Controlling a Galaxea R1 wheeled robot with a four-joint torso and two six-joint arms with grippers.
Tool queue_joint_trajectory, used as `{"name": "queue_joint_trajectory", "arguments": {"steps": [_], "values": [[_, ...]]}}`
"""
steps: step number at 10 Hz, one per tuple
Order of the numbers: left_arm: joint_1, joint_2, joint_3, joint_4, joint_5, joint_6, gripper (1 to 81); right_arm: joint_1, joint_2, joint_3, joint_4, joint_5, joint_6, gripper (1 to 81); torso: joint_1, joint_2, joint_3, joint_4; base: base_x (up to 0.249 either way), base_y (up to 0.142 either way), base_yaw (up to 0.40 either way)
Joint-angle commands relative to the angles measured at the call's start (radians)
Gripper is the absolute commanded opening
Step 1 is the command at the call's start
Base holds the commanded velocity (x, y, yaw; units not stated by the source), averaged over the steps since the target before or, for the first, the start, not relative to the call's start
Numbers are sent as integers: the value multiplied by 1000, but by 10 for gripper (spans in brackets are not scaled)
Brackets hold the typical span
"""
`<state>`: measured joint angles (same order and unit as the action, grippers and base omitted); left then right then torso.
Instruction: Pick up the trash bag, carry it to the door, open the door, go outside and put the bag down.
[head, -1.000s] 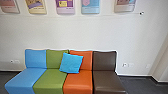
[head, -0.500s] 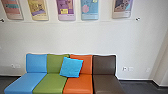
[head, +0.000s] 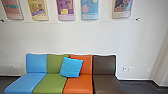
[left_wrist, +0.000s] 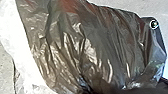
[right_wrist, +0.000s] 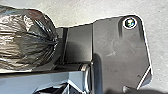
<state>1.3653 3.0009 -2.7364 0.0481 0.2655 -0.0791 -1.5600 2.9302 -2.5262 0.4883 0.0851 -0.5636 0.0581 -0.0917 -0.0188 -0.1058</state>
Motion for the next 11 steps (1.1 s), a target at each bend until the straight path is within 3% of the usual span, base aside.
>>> {"name": "queue_joint_trajectory", "arguments": {"steps": [1, 11], "values": [[-70, 1, -3, 4, 63, 6, 10, 42, 19, -14, -11, -65, -5, 811, 0, 0, 0, 0, 0, 0, 0], [-70, -6, -3, 3, 66, 7, 10, 42, 22, -17, -8, -65, -5, 811, 0, 0, 0, 0, 0, 0, -18]]}}
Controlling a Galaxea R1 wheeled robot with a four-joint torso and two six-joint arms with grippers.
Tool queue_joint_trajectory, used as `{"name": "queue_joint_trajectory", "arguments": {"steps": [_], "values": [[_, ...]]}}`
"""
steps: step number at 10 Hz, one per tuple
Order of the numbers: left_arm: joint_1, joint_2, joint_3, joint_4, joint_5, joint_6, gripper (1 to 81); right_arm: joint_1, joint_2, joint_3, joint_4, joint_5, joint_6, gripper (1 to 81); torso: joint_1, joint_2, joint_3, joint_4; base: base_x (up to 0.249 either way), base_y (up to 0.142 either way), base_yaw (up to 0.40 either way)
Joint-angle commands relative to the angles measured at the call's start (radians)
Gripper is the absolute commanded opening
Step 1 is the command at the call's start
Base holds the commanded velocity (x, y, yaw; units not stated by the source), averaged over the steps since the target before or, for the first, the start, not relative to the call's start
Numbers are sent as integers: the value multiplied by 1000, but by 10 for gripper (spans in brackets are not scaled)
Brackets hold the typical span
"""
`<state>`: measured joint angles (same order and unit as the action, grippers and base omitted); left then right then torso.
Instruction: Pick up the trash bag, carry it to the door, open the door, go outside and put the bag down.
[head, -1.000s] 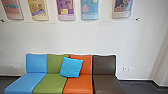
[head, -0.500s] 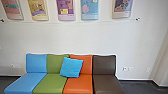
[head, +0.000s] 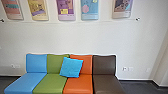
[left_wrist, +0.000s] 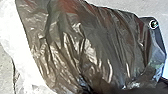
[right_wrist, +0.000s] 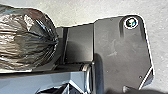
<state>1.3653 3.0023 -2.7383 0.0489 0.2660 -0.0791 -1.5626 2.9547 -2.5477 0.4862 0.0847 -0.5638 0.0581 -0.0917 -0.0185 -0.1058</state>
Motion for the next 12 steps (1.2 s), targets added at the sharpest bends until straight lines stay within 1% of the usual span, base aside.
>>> {"name": "queue_joint_trajectory", "arguments": {"steps": [1, 12], "values": [[-70, -9, -1, 2, 65, 7, 10, 45, -3, 5, -6, -65, -5, 811, 0, 0, 0, 0, 0, 0, -127], [-70, -8, 0, 2, 67, 7, 10, 40, 0, 5, -8, -63, -5, 811, 0, 0, 0, 0, 0, 0, -141]]}}
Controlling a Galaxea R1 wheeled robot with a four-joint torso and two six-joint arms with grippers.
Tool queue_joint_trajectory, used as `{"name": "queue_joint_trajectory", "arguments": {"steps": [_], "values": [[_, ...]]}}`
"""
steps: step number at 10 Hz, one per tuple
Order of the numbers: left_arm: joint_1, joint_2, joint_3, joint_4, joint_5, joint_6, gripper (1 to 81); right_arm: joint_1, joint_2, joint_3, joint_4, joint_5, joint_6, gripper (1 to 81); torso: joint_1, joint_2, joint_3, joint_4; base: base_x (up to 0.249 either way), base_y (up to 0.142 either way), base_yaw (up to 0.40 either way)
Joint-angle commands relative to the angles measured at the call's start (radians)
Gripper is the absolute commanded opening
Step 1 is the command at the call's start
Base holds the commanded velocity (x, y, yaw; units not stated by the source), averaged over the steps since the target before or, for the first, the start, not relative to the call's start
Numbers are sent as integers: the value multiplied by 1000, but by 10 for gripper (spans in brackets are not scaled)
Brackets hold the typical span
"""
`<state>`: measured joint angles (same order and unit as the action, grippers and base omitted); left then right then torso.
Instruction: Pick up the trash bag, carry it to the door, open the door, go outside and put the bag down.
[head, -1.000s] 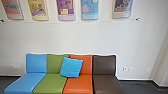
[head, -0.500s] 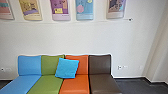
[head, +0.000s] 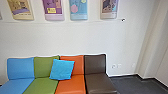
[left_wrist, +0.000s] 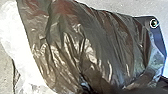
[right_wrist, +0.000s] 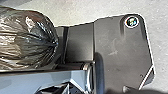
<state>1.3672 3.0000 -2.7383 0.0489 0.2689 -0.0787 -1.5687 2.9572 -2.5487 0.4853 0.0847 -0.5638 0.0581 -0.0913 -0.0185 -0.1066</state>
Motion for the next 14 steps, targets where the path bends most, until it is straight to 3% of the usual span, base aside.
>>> {"name": "queue_joint_trajectory", "arguments": {"steps": [1, 14], "values": [[-72, -5, 0, 2, 64, 7, 10, 46, -1, 6, -7, -63, -5, 811, 0, 0, 0, 0, 0, 0, -164], [-72, 2, -1, 17, 64, 7, 10, 52, 15, 4, -7, -65, -5, 811, 0, 0, 0, 0, 0, 0, -221]]}}
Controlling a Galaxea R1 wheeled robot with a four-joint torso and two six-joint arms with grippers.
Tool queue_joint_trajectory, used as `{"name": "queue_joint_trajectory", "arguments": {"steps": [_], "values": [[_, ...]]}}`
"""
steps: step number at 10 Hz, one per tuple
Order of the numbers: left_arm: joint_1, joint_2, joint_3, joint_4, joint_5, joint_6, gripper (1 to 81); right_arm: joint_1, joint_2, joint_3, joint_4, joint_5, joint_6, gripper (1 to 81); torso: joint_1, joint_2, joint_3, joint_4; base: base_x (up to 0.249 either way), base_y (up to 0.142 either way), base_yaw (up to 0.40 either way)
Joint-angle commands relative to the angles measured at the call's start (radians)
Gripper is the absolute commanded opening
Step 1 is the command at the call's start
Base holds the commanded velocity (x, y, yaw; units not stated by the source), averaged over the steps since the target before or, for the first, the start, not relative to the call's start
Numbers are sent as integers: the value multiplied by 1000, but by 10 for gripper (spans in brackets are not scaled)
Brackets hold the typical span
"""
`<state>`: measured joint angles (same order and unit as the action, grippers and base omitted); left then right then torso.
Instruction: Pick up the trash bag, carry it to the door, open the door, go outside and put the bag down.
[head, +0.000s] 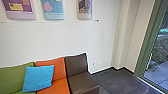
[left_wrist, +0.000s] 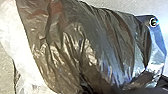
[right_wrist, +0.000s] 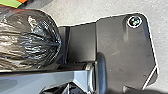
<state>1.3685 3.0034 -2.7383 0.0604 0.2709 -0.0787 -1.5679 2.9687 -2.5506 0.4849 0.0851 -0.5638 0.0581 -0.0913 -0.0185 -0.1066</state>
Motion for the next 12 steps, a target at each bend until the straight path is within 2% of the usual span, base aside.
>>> {"name": "queue_joint_trajectory", "arguments": {"steps": [1, 12], "values": [[-73, 0, -1, 10, 62, 7, 10, 51, 6, 0, -8, -65, -5, 811, 0, 0, 0, 0, 0, 0, -245], [-73, 2, -1, 10, 60, 7, 10, 45, 26, -26, -9, -65, -5, 811, 0, 0, 0, 0, 0, 0, -262]]}}
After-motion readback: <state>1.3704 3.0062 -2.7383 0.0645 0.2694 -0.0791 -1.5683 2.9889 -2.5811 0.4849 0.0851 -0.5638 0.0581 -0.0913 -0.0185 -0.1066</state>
